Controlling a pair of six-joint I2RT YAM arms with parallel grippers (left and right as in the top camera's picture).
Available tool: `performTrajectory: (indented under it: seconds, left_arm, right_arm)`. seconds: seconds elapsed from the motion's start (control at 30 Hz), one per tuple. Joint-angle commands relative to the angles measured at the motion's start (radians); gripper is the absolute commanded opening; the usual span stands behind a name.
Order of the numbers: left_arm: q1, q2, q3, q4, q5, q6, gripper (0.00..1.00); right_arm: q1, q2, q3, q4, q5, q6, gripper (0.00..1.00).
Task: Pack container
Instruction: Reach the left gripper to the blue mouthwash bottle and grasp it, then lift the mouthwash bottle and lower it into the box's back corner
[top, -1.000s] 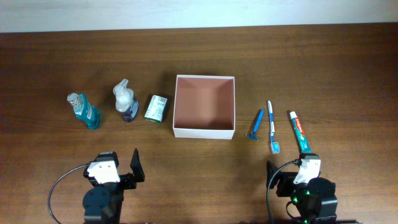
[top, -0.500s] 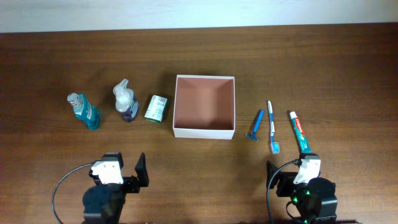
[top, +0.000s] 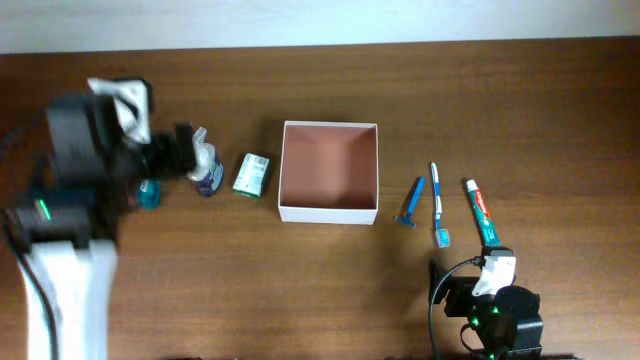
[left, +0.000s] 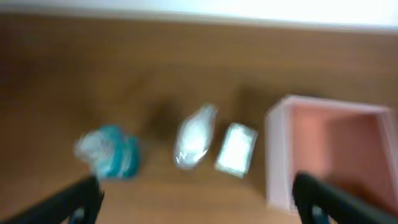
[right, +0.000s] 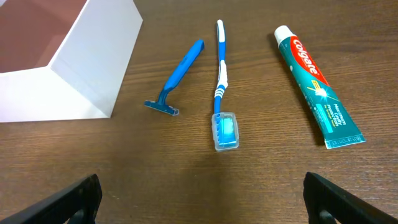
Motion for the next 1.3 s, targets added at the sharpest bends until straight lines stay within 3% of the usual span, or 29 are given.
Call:
performTrajectory:
  seconds: [0.0, 0.07, 0.63, 0.7, 0.87, 0.97, 1.1, 1.27]
  left_arm:
    - [0.126, 0.198, 0.255, -0.08, -0.018, 0.031, 0.99]
    - [0.166, 0.271, 0.323, -0.096, -0.015, 0.032, 0.99]
    - [0.213, 0.673, 0.326, -0.248, -0.068, 0.063, 0.98]
    - [0.221, 0.704, 0.326, -0.27, -0.068, 0.061, 0.9]
    - [0.225, 0.74, 0.323, -0.292, -0.06, 0.061, 0.89]
    - [0.225, 0.747, 0.323, -0.294, -0.06, 0.061, 0.8]
    - [0.226, 0.755, 0.318, -0.281, -0.071, 0.061, 0.77]
    - [0.229, 0.798, 0.318, -0.306, -0.071, 0.061, 0.61]
  right_arm:
    - [-0.006, -0.005, -0.005, 0.003, -0.004, 0.008, 0.99]
    - [-0.006, -0.005, -0.005, 0.003, -0.004, 0.008, 0.99]
    - [-0.006, -0.005, -0.005, 0.003, -0.004, 0.008, 0.99]
    - [-0.006, -0.005, -0.005, 0.003, -0.004, 0.008, 0.99]
    - [-0.006, -0.005, -0.005, 0.003, -0.004, 0.008, 0.99]
    - [-0.006, -0.005, -0.005, 0.003, -0.004, 0.008, 0.99]
    - [-0.006, -0.005, -0.005, 0.003, -0.004, 0.008, 0.99]
    - [-0.006, -0.005, -0.005, 0.003, -0.004, 0.008, 0.99]
